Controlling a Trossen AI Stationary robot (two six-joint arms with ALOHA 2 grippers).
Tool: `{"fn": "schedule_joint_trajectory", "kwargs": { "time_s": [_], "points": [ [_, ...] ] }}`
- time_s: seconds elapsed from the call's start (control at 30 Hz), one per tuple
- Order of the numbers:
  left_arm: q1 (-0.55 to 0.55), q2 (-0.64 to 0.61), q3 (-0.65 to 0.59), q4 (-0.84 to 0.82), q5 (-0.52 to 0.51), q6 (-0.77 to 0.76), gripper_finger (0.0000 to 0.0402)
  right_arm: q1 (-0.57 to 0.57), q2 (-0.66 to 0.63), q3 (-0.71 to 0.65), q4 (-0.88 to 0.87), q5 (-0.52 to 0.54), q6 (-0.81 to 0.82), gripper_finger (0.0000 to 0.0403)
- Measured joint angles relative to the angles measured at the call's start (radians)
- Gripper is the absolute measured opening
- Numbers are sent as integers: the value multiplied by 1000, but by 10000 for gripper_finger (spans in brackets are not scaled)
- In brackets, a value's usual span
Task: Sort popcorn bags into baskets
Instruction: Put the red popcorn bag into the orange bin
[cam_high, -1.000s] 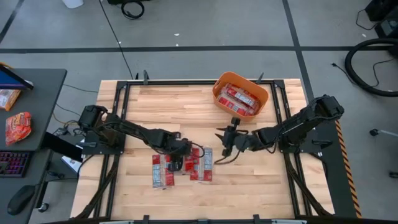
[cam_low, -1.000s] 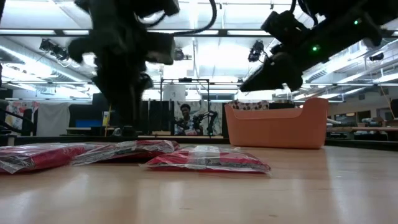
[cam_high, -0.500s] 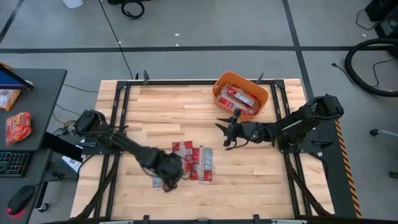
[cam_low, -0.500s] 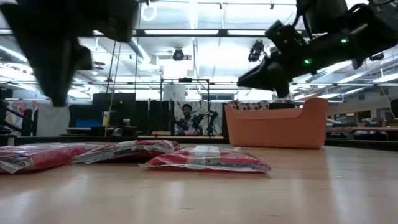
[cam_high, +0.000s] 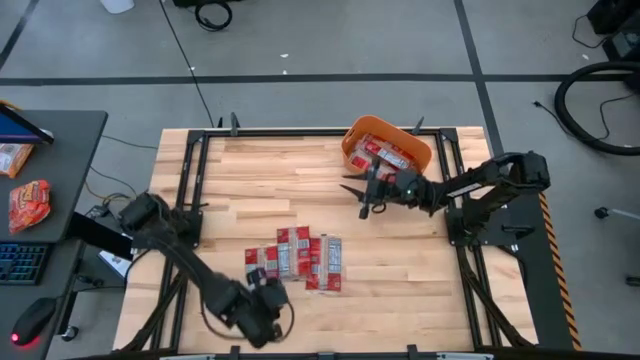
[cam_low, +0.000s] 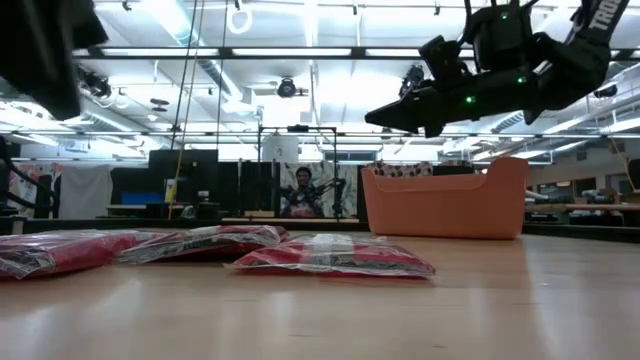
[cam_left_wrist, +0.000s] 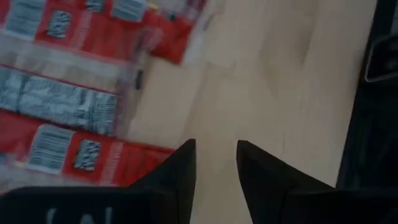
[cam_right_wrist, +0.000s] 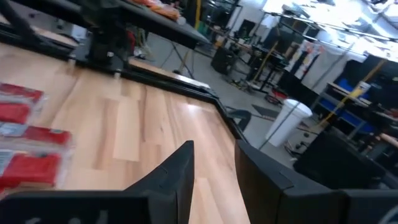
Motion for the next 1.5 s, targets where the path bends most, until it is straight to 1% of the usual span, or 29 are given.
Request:
{"fn": "schedule_joint_trajectory", "kwargs": {
  "time_s": [0.13,0.2,0.33,0.43,0.5,0.57,0.6,0.73,0.87,0.93,1.07,1.2,1.27,1.37,1.5],
  "points": [
    [-33,104,105,-91,-25,35,119,-27,0,0,17,-2,0,120],
    [-38,132,140,-154,-32,40,118,-40,0,0,27,-17,0,120],
    [-22,135,188,-231,-52,13,118,-61,0,0,38,-70,1,120],
    [-7,120,219,-321,-56,8,118,-65,0,0,45,-79,4,120],
    [-1,113,224,-364,-45,-1,118,-65,0,0,45,-79,4,120],
    [-16,117,221,-447,-8,-18,118,-65,0,0,46,-79,4,120],
    [-26,125,216,-480,10,-20,118,-65,0,0,45,-79,5,120],
    [-78,136,160,-465,27,-99,127,-65,3,0,44,-87,15,120],
    [-102,135,90,-447,40,-219,155,-62,4,0,37,-109,32,120],
    [-98,135,63,-441,59,-241,166,-58,4,0,36,-108,40,120],
    [-54,135,-11,-378,101,-222,170,-46,4,0,36,-108,48,120],
    [-4,127,-97,-366,83,-158,171,-31,4,0,36,-108,47,120],
    [18,127,-131,-407,82,-93,171,-25,4,0,36,-107,47,120],
    [46,135,-166,-526,77,-6,171,-21,4,0,36,-105,42,120],
    [86,133,-179,-717,80,16,171,-21,4,0,29,-105,36,120]
  ]
}}
